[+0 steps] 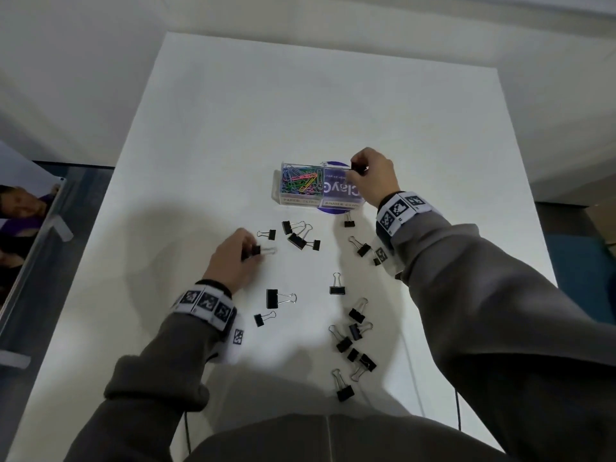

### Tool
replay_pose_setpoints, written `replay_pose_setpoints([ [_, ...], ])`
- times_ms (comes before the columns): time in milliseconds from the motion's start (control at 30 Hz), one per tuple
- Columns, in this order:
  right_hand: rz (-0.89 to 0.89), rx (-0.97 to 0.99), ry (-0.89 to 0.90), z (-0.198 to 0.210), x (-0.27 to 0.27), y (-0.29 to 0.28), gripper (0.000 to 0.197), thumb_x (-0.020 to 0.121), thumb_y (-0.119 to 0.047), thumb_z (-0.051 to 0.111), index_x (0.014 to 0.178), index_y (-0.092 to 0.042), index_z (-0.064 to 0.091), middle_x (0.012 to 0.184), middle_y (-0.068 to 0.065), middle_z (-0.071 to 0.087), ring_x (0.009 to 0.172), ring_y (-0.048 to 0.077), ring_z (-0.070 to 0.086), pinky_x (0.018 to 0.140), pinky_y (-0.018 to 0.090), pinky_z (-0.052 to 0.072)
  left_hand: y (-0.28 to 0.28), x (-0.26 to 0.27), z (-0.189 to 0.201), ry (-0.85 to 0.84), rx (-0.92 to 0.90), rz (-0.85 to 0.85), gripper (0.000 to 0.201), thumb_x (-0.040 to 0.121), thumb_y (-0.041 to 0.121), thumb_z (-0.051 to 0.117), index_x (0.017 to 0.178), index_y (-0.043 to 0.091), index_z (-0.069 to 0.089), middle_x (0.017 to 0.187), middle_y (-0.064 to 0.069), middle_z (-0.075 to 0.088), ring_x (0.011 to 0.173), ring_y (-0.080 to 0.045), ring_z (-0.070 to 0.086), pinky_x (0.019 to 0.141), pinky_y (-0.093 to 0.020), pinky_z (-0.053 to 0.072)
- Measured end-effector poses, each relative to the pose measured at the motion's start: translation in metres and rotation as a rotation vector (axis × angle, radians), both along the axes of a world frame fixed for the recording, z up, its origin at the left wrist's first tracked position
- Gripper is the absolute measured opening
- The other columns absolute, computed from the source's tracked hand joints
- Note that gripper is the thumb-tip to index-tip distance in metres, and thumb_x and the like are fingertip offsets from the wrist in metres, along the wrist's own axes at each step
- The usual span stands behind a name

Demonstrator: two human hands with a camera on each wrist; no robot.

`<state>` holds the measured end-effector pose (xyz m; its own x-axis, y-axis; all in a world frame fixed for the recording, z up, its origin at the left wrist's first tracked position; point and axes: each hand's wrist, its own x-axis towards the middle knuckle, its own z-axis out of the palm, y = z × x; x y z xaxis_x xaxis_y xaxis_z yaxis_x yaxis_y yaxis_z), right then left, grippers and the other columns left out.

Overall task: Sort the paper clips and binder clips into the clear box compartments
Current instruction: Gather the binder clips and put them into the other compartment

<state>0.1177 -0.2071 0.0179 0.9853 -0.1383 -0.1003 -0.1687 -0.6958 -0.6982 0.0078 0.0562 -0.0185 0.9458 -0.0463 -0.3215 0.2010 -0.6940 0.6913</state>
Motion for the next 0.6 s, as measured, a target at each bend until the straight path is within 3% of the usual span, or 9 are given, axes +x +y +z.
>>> replay_pose_setpoints([
  [100, 0.003, -0.013, 0.018, -0.002, 0.001, -0.001, 0.025, 0.084, -0.012, 0.060, 0.108, -0.004, 0.060, 0.111, 0.014, 0.065, 0.102, 0.028, 0.060, 0.092, 0.042, 0.050, -0.030, 0.030, 0.016, -0.124, -0.077, -0.071, 0.014, 0.082, 0.009, 0.059, 0.094, 0.015, 0.053, 0.084, -0.005, 0.053, 0.077, -0.021, 0.050, 0.072, -0.033, 0.043],
  [167, -0.005, 0.010, 0.001, 0.000, -0.003, -0.003, 0.027, 0.086, -0.009, 0.055, 0.112, -0.004, 0.059, 0.115, 0.012, 0.064, 0.101, 0.025, 0.061, 0.093, 0.038, 0.050, -0.055, 0.054, 0.025, -0.200, -0.093, -0.116, 0.013, 0.084, 0.010, 0.055, 0.095, 0.017, 0.054, 0.085, -0.002, 0.049, 0.075, -0.018, 0.047, 0.076, -0.035, 0.045],
  [233, -0.025, 0.038, -0.023, 0.005, -0.012, -0.007, 0.027, 0.087, -0.004, 0.049, 0.112, -0.005, 0.059, 0.115, 0.010, 0.063, 0.088, 0.019, 0.060, 0.083, 0.028, 0.051, -0.084, 0.076, 0.033, -0.237, -0.097, -0.133, 0.014, 0.084, 0.009, 0.054, 0.093, 0.020, 0.054, 0.090, -0.004, 0.050, 0.074, -0.014, 0.045, 0.077, -0.033, 0.045],
  [300, -0.056, 0.068, -0.077, 0.009, -0.026, -0.010, 0.024, 0.087, -0.002, 0.047, 0.108, -0.004, 0.059, 0.109, 0.009, 0.064, 0.079, 0.015, 0.056, 0.070, 0.017, 0.048, -0.114, 0.093, 0.040, -0.221, -0.134, -0.130, 0.015, 0.085, 0.006, 0.053, 0.097, 0.016, 0.055, 0.097, -0.007, 0.050, 0.076, -0.010, 0.044, 0.078, -0.025, 0.042],
  [367, -0.097, 0.104, -0.130, 0.008, -0.044, -0.014, 0.022, 0.086, -0.001, 0.048, 0.103, -0.004, 0.061, 0.101, 0.007, 0.065, 0.077, 0.013, 0.056, 0.062, 0.009, 0.044, -0.139, 0.105, 0.042, -0.216, -0.135, -0.147, 0.017, 0.085, 0.005, 0.053, 0.101, 0.010, 0.056, 0.104, -0.009, 0.050, 0.082, -0.013, 0.047, 0.079, -0.022, 0.040],
  [533, -0.168, 0.137, -0.042, -0.012, -0.089, -0.025, 0.019, 0.086, -0.001, 0.048, 0.099, -0.006, 0.062, 0.098, 0.006, 0.065, 0.064, 0.004, 0.053, 0.063, 0.017, 0.045, -0.171, 0.121, 0.035, -0.198, -0.010, -0.245, 0.021, 0.090, 0.012, 0.053, 0.110, 0.008, 0.053, 0.118, -0.015, 0.049, 0.101, -0.029, 0.055, 0.088, -0.032, 0.042],
  [600, -0.166, 0.134, 0.015, -0.020, -0.103, -0.028, 0.019, 0.087, -0.001, 0.047, 0.097, -0.007, 0.061, 0.094, 0.005, 0.063, 0.061, 0.004, 0.053, 0.055, 0.010, 0.044, -0.174, 0.122, 0.033, -0.207, 0.084, -0.320, 0.025, 0.091, 0.017, 0.052, 0.114, 0.009, 0.051, 0.121, -0.015, 0.048, 0.106, -0.031, 0.052, 0.092, -0.036, 0.042],
])
